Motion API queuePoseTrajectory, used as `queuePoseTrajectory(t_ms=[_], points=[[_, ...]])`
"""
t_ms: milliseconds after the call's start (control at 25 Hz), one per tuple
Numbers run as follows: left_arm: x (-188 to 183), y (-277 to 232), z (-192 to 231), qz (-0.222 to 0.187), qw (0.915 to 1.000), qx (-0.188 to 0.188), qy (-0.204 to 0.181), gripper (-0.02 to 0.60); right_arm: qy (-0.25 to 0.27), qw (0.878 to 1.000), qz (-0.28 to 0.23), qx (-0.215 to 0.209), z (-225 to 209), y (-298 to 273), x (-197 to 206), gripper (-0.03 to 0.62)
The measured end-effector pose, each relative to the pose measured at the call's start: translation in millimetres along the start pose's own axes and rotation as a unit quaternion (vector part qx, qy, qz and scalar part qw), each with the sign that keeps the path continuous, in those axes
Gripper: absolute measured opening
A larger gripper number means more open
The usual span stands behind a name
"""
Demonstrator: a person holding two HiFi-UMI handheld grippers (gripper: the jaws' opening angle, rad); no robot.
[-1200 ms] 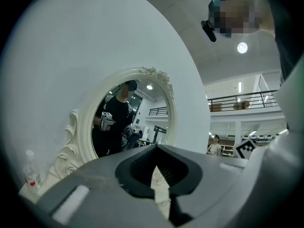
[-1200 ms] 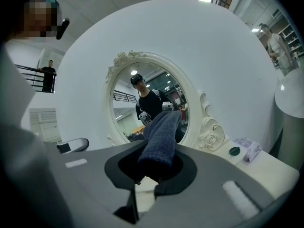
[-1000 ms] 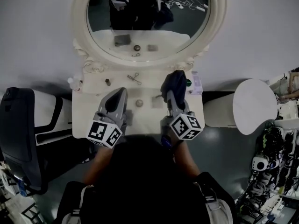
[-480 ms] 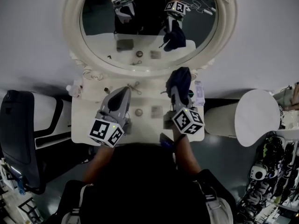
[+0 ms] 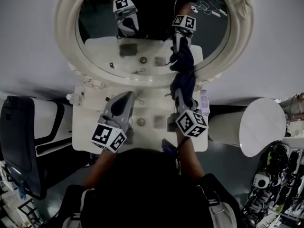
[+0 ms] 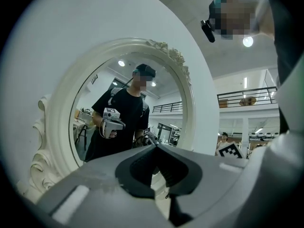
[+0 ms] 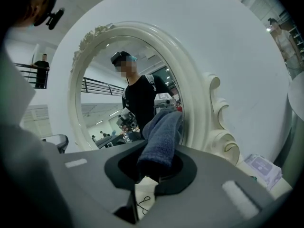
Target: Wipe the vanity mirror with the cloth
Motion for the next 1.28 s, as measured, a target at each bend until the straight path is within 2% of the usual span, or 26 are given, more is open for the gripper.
queuePoseTrajectory(t_ms=[680, 1280], points=[[3, -34, 30, 0.011, 0.9998, -0.007, 0.013, 0.0, 0.023, 1.0, 0.001, -0.017, -4, -49, -8, 0.046], [5, -45, 36, 0.015, 0.9995, -0.003, 0.027, 0.002, 0.064, 0.998, 0.001, -0.023, 2, -60, -16, 0.046]])
Point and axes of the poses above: the fingertips, and each gripper's own axes: y backward along the fingers, z to its left, x out of its underside, the point moved 4 cm from there along y, backward along the fingers, and after that the axes turned 2 degrees about x, right-handed, at the moved point
